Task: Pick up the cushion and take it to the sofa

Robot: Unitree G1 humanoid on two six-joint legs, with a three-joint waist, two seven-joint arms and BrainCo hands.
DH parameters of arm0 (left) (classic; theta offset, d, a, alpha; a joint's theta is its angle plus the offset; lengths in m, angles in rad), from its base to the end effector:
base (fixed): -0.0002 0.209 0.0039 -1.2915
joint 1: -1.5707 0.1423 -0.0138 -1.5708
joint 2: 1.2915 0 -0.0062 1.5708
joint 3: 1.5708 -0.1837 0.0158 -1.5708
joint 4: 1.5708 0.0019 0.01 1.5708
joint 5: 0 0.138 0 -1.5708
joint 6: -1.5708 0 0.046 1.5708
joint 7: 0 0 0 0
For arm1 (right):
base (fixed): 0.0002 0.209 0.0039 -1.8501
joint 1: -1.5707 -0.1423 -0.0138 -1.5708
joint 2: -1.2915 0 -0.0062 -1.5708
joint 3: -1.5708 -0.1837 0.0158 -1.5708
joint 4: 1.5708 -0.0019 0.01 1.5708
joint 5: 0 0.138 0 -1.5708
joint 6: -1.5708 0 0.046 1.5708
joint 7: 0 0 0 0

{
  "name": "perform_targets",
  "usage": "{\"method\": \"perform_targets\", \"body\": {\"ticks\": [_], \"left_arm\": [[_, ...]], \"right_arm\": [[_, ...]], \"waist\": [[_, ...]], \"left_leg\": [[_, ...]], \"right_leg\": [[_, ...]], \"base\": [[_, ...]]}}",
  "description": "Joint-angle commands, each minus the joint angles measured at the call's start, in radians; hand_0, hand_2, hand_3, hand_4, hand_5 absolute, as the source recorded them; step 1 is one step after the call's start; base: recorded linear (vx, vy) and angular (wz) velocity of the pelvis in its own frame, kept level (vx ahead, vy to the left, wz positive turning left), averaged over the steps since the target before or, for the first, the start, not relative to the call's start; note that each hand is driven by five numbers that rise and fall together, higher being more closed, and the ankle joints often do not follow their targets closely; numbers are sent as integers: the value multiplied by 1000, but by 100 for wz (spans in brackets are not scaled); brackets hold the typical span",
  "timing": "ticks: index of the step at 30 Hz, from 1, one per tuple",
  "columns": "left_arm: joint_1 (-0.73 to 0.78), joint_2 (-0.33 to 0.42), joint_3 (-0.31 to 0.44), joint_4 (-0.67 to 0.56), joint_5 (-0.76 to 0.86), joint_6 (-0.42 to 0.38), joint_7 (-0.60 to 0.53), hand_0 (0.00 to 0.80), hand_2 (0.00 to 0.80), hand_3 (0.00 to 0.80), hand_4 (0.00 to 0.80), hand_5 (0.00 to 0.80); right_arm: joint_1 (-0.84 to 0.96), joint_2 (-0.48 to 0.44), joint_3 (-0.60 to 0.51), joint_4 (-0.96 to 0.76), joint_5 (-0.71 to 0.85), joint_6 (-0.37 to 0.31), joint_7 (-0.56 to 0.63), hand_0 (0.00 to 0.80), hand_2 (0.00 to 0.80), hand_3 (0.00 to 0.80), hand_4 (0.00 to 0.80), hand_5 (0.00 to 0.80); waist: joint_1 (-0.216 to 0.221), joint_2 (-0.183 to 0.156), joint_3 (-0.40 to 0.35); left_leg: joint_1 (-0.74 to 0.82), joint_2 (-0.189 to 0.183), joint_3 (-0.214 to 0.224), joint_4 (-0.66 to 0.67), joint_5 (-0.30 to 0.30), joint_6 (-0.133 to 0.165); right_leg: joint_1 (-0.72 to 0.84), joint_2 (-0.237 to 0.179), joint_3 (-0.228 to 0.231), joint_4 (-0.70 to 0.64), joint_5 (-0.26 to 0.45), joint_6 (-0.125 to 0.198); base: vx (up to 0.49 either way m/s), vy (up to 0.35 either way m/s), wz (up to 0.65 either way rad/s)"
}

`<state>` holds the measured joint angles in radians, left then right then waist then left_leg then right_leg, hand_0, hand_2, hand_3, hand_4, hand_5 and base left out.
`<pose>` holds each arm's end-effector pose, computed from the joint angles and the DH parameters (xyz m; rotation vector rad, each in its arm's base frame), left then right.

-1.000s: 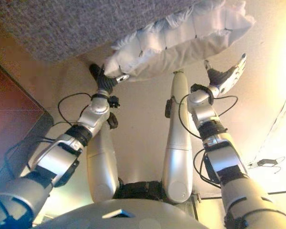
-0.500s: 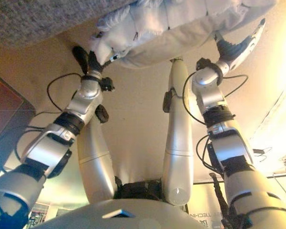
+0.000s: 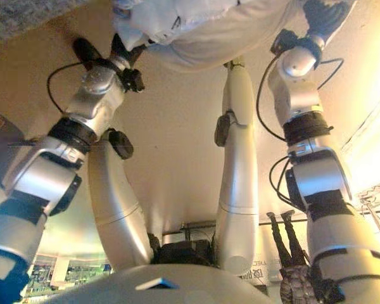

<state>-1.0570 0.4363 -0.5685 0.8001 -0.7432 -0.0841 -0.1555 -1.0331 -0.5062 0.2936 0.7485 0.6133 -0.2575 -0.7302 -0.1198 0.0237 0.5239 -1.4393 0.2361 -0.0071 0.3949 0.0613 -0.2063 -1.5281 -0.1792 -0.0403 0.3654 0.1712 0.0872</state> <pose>0.3592 0.1410 0.1834 0.0863 -0.1490 -0.4456 0.3537 -0.1873 0.2218 0.1508 -0.4593 -0.5970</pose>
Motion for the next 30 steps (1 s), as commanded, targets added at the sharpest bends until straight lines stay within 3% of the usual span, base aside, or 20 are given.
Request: {"method": "perform_targets", "body": {"ticks": [1,5,7,8,9,10,11,16,21,25,30], "left_arm": [[-34,-56,-67,-99,-21,77,-158,0,0,0,0,0],[-68,-77,-72,-124,-52,86,-179,0,0,0,0,0],[-73,-89,-65,-143,-61,77,-171,0,0,0,0,0],[-72,-90,-63,-154,-61,74,-165,282,282,282,282,282],[-67,-89,-61,-168,-64,67,-157,646,646,646,646,646],[-60,-89,-58,-180,-68,55,-154,800,800,800,800,800],[-54,-88,-55,-189,-70,42,-152,800,800,800,800,800],[4,-84,-17,-252,-92,-32,-120,800,800,800,800,800],[81,-80,16,-313,-84,-74,-103,800,800,800,800,800],[193,-67,40,-352,-49,-113,-95,800,800,800,800,800],[343,-60,70,-386,-30,-229,-20,800,800,800,800,800]], "right_arm": [[-117,13,66,-110,36,-104,159,0,0,0,0,0],[-134,35,102,-146,84,-125,367,0,0,0,0,0],[-137,42,129,-173,144,-111,543,0,0,0,0,0],[-133,41,140,-188,174,-103,608,0,0,0,0,0],[-125,41,153,-212,189,-103,657,223,223,223,223,223],[-116,37,161,-233,207,-101,703,728,728,728,728,728],[-109,33,166,-248,218,-105,735,800,800,800,800,800],[-57,16,162,-320,230,-151,823,800,800,800,800,800],[16,-3,140,-369,182,-159,828,800,800,800,800,800],[130,-16,112,-419,161,-186,839,800,800,800,800,800],[271,-14,108,-492,78,-214,818,800,800,800,800,800]], "waist": [[6,-47,-4],[3,-54,-4],[2,-56,-4],[3,-57,-4],[4,-59,-4],[4,-60,-4],[5,-62,-4],[12,-61,-4],[19,-58,-4],[29,-58,-4],[41,-60,-4]], "left_leg": [[-63,9,-57,9,23,37],[-70,8,-60,-7,29,36],[-73,7,-64,-10,34,33],[-73,5,-66,-11,36,32],[-73,3,-67,-12,39,29],[-71,0,-70,-13,42,27],[-70,-1,-73,-12,43,26],[-58,-3,-84,-17,54,15],[-13,-2,-88,-37,74,5],[75,3,-85,-64,93,-2],[226,17,-82,-91,115,-9]], "right_leg": [[9,-28,1,24,-8,86],[0,-28,-1,6,-2,87],[-5,-29,1,4,-2,88],[-5,-30,0,3,-2,88],[-3,-30,-1,1,-1,90],[-1,-30,-1,-1,0,90],[0,-31,-2,-1,0,91],[15,-34,3,-7,-4,97],[68,-39,6,-30,-4,101],[165,-44,2,-51,-9,102],[315,-42,-6,-59,-21,97]], "base": [[0,0,0],[0,0,0],[0,0,0],[0,0,0],[0,0,0],[0,0,0],[0,0,0],[-36,18,1],[-45,47,3],[-55,46,3],[-72,120,-1]]}}
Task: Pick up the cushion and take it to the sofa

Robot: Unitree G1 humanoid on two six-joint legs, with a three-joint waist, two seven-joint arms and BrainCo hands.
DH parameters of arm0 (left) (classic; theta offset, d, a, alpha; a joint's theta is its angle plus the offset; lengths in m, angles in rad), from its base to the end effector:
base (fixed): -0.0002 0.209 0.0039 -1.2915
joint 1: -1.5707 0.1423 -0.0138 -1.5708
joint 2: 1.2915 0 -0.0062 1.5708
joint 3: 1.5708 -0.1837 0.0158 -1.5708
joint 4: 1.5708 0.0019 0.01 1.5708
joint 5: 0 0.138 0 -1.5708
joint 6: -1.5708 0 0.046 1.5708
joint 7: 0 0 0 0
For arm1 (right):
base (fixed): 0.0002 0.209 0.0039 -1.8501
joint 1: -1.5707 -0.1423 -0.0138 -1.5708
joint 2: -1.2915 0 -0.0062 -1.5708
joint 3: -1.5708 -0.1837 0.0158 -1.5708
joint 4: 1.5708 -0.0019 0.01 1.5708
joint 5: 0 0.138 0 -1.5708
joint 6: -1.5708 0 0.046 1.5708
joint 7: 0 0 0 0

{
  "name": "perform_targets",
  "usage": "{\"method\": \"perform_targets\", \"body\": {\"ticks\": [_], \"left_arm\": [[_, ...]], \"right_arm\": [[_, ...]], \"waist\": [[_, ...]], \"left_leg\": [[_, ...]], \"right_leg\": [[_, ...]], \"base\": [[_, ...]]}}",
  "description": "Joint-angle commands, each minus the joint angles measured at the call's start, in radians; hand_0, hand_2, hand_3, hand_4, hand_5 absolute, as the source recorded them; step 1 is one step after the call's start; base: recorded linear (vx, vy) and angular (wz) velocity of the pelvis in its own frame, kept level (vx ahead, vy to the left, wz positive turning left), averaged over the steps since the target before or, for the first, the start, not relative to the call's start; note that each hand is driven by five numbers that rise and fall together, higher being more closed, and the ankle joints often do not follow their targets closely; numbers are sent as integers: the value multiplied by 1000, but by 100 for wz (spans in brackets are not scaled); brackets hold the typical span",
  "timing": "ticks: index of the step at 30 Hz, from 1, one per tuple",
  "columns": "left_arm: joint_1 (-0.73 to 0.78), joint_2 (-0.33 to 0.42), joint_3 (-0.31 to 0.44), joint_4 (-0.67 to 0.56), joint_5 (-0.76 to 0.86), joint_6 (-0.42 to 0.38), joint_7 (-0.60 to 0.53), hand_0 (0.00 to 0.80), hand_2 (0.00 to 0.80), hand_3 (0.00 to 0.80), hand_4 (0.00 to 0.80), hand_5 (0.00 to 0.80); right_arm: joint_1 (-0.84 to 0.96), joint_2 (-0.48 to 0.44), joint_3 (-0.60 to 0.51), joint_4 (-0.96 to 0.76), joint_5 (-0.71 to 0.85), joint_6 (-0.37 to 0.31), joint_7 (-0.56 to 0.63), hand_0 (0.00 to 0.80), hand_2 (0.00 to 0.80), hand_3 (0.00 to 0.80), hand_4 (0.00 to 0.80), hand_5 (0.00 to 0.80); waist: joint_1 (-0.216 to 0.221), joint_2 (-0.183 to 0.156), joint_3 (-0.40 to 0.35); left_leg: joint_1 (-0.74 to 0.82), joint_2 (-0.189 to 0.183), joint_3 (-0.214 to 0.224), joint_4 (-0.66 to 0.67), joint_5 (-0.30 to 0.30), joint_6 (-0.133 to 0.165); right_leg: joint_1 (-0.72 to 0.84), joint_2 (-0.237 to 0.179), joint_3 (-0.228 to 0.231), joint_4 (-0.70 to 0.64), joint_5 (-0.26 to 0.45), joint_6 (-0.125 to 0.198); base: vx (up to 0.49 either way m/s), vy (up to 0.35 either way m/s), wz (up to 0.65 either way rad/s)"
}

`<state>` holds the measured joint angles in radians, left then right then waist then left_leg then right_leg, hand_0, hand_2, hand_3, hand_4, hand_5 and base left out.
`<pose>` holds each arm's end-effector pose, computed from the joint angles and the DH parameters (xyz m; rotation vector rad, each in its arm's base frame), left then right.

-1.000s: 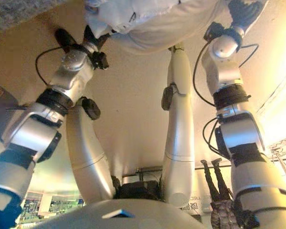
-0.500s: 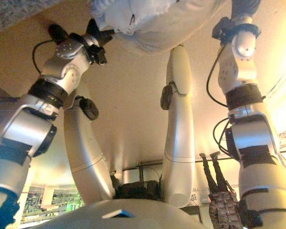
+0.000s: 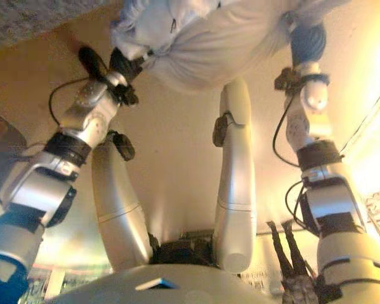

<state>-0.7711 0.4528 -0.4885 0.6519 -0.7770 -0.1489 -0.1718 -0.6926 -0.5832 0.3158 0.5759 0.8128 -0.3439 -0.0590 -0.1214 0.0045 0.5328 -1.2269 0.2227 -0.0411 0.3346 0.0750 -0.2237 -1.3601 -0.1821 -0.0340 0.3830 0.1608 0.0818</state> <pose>0.3290 0.1630 0.1214 -0.0598 -0.0884 -0.4257 0.3171 -0.2203 0.1467 0.1309 -0.3581 0.0201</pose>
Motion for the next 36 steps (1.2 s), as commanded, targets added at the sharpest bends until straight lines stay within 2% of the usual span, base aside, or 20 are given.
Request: {"method": "perform_targets", "body": {"ticks": [1,5,7,11,16,20,23,29,36], "left_arm": [[89,-81,-5,-247,-1,-187,21,800,800,800,800,800],[228,-116,33,-308,12,-273,92,800,800,800,800,800],[291,-120,45,-361,35,-278,114,800,800,800,800,800],[385,-98,68,-443,35,-240,110,800,800,800,800,800],[508,-60,130,-530,33,-237,128,800,800,800,800,800],[626,-42,205,-618,25,-256,157,800,800,800,800,800],[713,-50,242,-685,28,-251,153,800,800,800,800,800],[858,-76,266,-782,60,-252,170,800,800,800,800,800],[898,-64,288,-847,90,-266,206,800,800,800,800,800]], "right_arm": [[-33,69,86,-333,-139,-133,144,800,800,800,800,800],[82,80,67,-396,-217,-133,145,800,800,800,800,800],[154,78,41,-442,-233,-127,155,800,800,800,800,800],[283,88,-6,-525,-277,-91,162,800,800,800,800,800],[437,93,-68,-617,-285,-82,217,800,800,800,800,800],[548,127,-88,-677,-303,-89,246,800,800,800,800,800],[618,165,-90,-712,-349,-86,237,800,800,800,800,800],[741,183,-85,-788,-357,-52,235,800,800,800,800,800],[760,172,-71,-854,-394,-29,168,800,800,800,800,800]], "waist": [[44,-42,-13],[62,-47,-13],[62,-46,-13],[70,-42,-13],[88,-38,-13],[108,-31,-98],[128,-28,-176],[161,-24,-330],[173,-18,-419]], "left_leg": [[52,29,-51,-32,102,8],[224,4,-63,-68,93,26],[326,6,-28,-89,81,36],[513,-5,37,-115,53,55],[736,-17,81,-147,17,78],[857,-22,95,-196,0,90],[966,-24,95,-262,4,94],[1156,-20,92,-367,15,100],[1270,-10,90,-415,-3,97]], "right_leg": [[185,-37,-13,-80,-12,101],[358,-28,-15,-117,-16,96],[457,-30,-28,-134,-22,94],[643,-59,-67,-139,-45,99],[860,-93,-86,-167,-64,113],[1001,-105,-99,-227,-73,117],[1129,-108,-128,-291,-72,120],[1325,-95,-175,-375,-72,113],[1449,-85,-210,-424,-91,103]], "base": [[-24,175,-8],[1,232,-16],[8,197,-23],[62,137,-3],[82,107,7],[108,63,17],[150,30,21],[212,34,22],[120,23,10]]}}
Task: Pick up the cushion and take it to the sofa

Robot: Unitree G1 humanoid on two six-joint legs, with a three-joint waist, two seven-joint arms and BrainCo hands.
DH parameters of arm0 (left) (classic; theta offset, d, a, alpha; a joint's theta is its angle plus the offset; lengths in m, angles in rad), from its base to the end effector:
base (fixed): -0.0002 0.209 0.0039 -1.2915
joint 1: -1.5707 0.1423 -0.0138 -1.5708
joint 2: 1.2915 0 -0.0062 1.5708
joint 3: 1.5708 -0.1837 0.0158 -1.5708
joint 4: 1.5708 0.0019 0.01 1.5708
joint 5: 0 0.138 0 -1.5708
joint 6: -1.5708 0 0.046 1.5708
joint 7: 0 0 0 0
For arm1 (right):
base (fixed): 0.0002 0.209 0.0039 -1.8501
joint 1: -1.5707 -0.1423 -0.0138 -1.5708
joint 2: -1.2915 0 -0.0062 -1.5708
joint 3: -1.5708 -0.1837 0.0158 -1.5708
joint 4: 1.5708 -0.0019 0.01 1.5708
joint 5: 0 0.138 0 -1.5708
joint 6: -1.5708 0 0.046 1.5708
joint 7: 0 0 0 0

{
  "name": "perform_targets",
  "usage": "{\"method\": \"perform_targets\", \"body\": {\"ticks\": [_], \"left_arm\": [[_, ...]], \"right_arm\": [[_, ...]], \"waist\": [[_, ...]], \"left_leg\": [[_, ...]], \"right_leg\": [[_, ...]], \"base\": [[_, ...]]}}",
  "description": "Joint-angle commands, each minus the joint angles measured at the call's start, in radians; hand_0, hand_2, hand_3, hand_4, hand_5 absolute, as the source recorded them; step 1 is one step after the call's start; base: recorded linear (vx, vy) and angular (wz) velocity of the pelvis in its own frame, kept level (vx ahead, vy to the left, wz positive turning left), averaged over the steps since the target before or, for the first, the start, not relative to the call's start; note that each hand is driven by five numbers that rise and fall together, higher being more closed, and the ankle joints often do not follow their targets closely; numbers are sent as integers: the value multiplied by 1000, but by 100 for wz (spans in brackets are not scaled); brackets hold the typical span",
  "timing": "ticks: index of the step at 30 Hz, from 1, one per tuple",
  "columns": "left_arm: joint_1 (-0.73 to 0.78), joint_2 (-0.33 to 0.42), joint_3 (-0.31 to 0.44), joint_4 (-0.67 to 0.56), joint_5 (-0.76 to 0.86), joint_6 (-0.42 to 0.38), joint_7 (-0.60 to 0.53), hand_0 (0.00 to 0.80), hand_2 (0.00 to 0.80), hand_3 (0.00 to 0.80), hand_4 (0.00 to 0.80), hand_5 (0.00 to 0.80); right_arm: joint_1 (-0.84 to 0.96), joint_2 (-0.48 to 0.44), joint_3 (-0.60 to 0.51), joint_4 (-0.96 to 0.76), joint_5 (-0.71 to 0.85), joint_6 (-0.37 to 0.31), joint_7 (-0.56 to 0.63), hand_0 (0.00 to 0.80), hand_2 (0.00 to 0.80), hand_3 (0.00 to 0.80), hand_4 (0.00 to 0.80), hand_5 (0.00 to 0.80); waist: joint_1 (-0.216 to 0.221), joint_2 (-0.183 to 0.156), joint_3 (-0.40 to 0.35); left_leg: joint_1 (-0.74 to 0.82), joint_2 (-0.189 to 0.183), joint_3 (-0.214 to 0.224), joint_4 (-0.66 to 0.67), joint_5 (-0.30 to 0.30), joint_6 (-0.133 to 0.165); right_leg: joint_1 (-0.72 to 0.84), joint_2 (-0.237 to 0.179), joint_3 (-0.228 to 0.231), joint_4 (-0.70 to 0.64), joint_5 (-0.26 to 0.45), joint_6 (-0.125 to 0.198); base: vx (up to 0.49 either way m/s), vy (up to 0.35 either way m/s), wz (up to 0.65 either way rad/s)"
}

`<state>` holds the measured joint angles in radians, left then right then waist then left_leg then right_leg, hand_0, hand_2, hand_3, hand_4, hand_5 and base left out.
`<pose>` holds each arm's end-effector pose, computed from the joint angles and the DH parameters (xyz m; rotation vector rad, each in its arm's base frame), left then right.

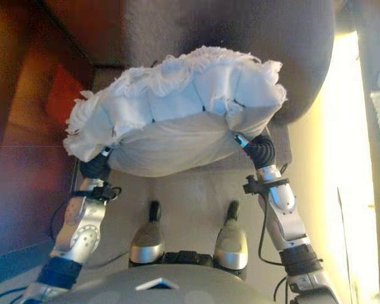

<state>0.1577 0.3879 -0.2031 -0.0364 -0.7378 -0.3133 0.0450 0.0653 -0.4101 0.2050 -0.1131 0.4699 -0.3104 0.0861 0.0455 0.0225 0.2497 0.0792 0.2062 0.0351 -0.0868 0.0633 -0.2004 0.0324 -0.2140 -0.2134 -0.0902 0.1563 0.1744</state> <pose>0.1670 0.1944 0.0357 -0.3837 -0.0808 -0.0189 0.1857 -0.1845 0.0656 0.0994 -0.2669 0.2846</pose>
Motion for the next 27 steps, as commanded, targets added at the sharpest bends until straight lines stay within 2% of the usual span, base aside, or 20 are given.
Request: {"method": "perform_targets", "body": {"ticks": [1,8,12,17,22,24,27], "left_arm": [[-31,3,7,-167,51,-100,-10,800,800,800,800,800],[-38,11,22,-189,47,-64,-5,800,800,800,800,800],[-51,20,31,-193,64,-64,-9,800,800,800,800,800],[-75,35,47,-172,49,-56,-27,800,800,800,800,800],[-78,26,51,-172,49,-76,-3,800,800,800,800,800],[-66,20,48,-172,55,-105,6,800,800,800,800,800],[-50,11,47,-161,55,-142,5,800,800,800,800,800]], "right_arm": [[2,-2,41,-169,-62,-62,21,800,800,800,800,800],[-7,-12,41,-187,-49,-38,4,800,800,800,800,800],[-21,-2,47,-183,-52,-49,-18,800,800,800,800,800],[-43,5,61,-177,-60,-46,-53,800,800,800,800,800],[-88,0,87,-162,-83,-23,-76,800,800,800,800,800],[-102,-16,95,-155,-80,-26,-72,800,800,800,800,800],[-99,-33,103,-149,-76,-45,-71,800,800,800,800,800]], "waist": [[7,-34,-144],[8,-32,-167],[10,-30,-172],[8,-25,-177],[14,-22,-160],[12,-31,-136],[3,-48,-94]], "left_leg": [[-26,8,13,2,5,73],[0,6,2,0,-10,74],[6,-1,-6,0,-16,80],[-7,6,-32,0,6,82],[-4,66,-33,15,40,50],[-17,103,-27,93,55,36],[-100,140,-10,273,137,40]], "right_leg": [[67,-53,-33,44,-88,10],[104,-56,-36,33,-98,11],[112,-56,-29,46,-109,11],[101,-29,-3,73,-133,-12],[98,15,14,79,-149,-48],[93,33,35,89,-157,-68],[83,60,49,109,-152,-101]], "base": [[85,25,3],[49,11,0],[7,-26,0],[-1,-116,4],[-23,-167,5],[-14,-165,-10],[-37,-208,-24]]}}
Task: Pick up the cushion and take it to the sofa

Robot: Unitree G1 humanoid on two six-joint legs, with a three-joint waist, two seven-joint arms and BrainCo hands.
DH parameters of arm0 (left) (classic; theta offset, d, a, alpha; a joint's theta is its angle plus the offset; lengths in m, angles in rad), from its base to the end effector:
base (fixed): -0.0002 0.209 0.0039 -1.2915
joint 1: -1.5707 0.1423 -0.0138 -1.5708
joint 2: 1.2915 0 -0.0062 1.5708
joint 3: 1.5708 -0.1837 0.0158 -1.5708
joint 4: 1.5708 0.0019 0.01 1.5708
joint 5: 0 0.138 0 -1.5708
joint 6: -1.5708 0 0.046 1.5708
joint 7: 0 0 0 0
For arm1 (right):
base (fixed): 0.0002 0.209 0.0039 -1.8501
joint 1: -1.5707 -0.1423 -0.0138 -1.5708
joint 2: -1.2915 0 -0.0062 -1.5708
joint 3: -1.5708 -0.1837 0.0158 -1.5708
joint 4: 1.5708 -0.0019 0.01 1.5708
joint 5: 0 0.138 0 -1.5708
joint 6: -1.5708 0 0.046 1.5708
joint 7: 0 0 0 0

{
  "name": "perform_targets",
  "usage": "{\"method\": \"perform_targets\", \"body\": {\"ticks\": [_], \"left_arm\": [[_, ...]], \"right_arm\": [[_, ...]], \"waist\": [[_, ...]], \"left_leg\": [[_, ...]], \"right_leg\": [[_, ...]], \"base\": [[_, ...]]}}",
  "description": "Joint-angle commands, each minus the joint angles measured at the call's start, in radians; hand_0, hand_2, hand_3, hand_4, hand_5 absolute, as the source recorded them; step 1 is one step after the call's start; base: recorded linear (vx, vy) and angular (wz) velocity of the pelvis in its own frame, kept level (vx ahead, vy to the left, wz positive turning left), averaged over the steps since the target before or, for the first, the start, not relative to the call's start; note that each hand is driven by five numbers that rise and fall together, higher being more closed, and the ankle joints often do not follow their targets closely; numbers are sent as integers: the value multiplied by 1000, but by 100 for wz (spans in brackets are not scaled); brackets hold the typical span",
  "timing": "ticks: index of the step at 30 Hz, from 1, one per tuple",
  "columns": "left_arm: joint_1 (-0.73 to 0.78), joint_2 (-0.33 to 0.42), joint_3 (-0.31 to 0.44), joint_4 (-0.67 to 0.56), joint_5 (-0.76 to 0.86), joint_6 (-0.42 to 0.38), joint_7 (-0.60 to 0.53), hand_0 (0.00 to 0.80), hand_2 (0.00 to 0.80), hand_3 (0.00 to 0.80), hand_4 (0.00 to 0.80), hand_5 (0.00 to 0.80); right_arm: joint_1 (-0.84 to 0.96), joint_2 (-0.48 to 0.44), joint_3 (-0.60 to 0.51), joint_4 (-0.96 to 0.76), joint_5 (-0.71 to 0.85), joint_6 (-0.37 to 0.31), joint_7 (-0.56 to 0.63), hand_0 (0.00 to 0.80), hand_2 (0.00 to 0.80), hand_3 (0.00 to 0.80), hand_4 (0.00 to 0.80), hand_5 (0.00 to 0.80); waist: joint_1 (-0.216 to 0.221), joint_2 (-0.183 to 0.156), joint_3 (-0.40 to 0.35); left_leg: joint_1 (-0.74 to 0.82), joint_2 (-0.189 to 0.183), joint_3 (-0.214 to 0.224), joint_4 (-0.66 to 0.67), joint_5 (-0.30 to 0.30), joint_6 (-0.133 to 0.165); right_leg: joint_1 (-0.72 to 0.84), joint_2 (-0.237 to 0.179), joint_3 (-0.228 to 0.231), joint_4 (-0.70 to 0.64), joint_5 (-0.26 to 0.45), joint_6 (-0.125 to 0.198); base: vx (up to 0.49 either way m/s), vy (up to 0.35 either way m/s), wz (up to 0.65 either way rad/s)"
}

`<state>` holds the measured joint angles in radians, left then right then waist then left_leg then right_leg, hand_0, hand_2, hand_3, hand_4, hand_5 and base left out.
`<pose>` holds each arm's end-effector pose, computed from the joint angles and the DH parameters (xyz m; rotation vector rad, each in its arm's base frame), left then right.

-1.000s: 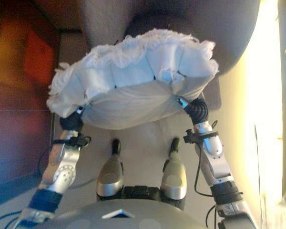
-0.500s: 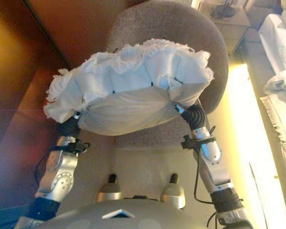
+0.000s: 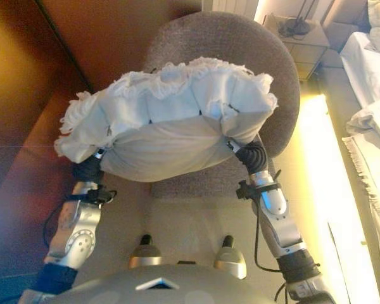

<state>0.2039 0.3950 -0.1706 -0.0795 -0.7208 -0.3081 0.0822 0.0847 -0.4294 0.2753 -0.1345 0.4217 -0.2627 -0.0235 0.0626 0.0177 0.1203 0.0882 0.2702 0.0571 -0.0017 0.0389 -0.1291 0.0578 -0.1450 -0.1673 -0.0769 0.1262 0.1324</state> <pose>0.1588 0.2004 0.0384 -0.3635 -0.0825 0.0371 0.1792 -0.1738 0.0591 0.0621 -0.1877 0.2532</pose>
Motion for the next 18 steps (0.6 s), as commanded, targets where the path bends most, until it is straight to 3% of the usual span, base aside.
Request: {"method": "perform_targets", "body": {"ticks": [1,3,4,7,10,14,18], "left_arm": [[-97,-1,8,-111,43,-156,-34,800,800,800,800,800],[-101,-9,2,-101,47,-160,-42,800,800,800,800,800],[-101,-18,-2,-96,52,-168,-40,800,800,800,800,800],[-95,-19,-2,-115,65,-175,-7,800,800,800,800,800],[-114,-25,-30,-115,80,-171,25,800,800,800,800,800],[-103,-33,-44,-119,86,-179,42,800,800,800,800,800],[-105,-40,-55,-118,89,-214,38,800,800,800,800,800]], "right_arm": [[-119,-17,36,-122,-30,-102,29,800,800,800,800,800],[-120,-18,35,-111,-32,-112,14,800,800,800,800,800],[-125,-14,41,-107,-38,-116,4,800,800,800,800,800],[-142,-3,64,-109,-53,-107,-5,800,800,800,800,800],[-153,3,87,-102,-71,-108,-38,800,800,800,800,800],[-141,0,103,-112,-69,-100,-40,800,800,800,800,800],[-148,-11,120,-109,-67,-111,-47,800,800,800,800,800]], "waist": [[-18,-52,53],[-16,-57,71],[0,-54,82],[36,-21,93],[73,0,103],[110,7,105],[141,28,111]], "left_leg": [[-140,80,-4,259,169,-21],[-171,69,6,306,168,-15],[-194,9,-33,293,156,-5],[-221,-94,-82,159,149,14],[-273,-130,-90,4,236,3],[-355,-160,-143,-59,293,-10],[-443,-124,-174,-63,332,-25]], "right_leg": [[60,1,-3,103,-125,-74],[71,13,-12,111,-132,-87],[78,25,1,115,-140,-86],[100,59,51,119,-171,-80],[175,80,92,94,-208,-80],[240,84,144,102,-269,-89],[269,77,195,150,-354,-84]], "base": [[-3,-233,-22],[67,-172,1],[145,-110,14],[253,-2,-27],[439,48,-94],[528,75,26],[506,195,4]]}}
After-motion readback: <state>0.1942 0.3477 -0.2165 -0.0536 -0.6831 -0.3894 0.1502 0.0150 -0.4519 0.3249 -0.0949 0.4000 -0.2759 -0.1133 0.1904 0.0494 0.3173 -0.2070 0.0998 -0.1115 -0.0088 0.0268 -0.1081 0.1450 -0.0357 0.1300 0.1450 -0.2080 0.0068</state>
